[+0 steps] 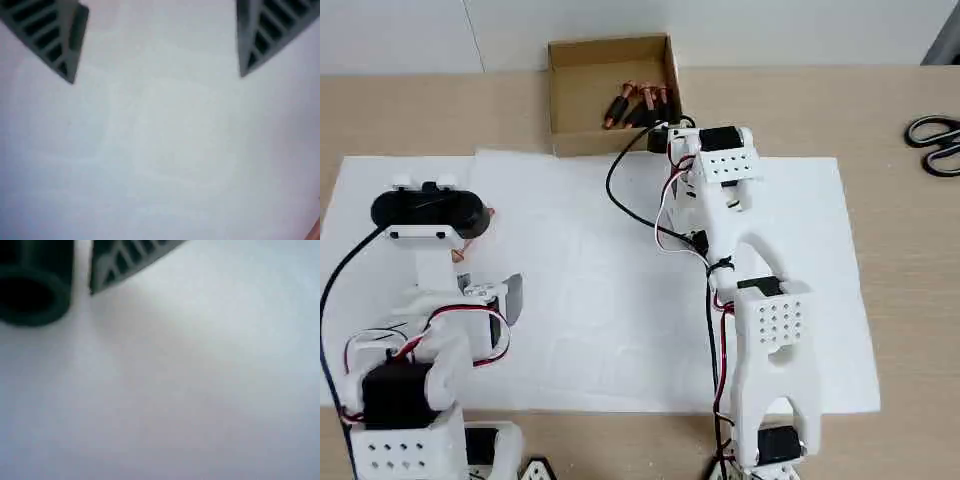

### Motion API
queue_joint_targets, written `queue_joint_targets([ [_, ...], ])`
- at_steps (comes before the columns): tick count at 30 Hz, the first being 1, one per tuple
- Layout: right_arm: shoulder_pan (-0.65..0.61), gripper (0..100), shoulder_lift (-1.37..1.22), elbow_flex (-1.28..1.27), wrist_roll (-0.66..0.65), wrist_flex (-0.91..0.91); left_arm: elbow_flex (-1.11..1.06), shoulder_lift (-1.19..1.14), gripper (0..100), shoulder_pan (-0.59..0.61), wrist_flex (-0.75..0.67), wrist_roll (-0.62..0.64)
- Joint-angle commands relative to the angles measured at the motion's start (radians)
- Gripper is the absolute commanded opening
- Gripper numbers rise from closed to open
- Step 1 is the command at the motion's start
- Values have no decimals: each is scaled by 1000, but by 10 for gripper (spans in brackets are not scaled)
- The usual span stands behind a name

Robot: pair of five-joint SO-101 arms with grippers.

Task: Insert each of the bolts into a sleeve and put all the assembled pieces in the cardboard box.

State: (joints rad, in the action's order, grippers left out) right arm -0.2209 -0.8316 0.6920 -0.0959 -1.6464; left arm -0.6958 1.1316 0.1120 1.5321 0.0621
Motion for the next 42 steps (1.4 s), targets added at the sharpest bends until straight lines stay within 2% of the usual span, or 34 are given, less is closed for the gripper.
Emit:
queue_joint_targets([
  [1, 2, 2, 4, 15, -38, -4, 7, 9, 200, 3, -8, -8],
  [7, 10, 4, 18, 15, -48, -12, 33, 9, 200, 3, 0, -8],
  [11, 12, 4, 122, 9, -48, -31, 176, 8, 200, 3, 95, -11],
  [16, 12, 4, 278, 8, -48, -36, 314, -32, 201, 2, 163, -95],
  [24, 16, 4, 509, -219, -49, -36, 435, -453, 200, 3, 138, -169],
  [29, 61, 4, 630, -344, -91, -33, 509, -735, 200, 9, 48, -324],
  [35, 120, 4, 731, -454, -91, -27, 588, -1033, 199, 117, -78, -250],
  [42, 130, 4, 776, -493, -91, -27, 665, -1266, 164, 183, -140, -493],
])
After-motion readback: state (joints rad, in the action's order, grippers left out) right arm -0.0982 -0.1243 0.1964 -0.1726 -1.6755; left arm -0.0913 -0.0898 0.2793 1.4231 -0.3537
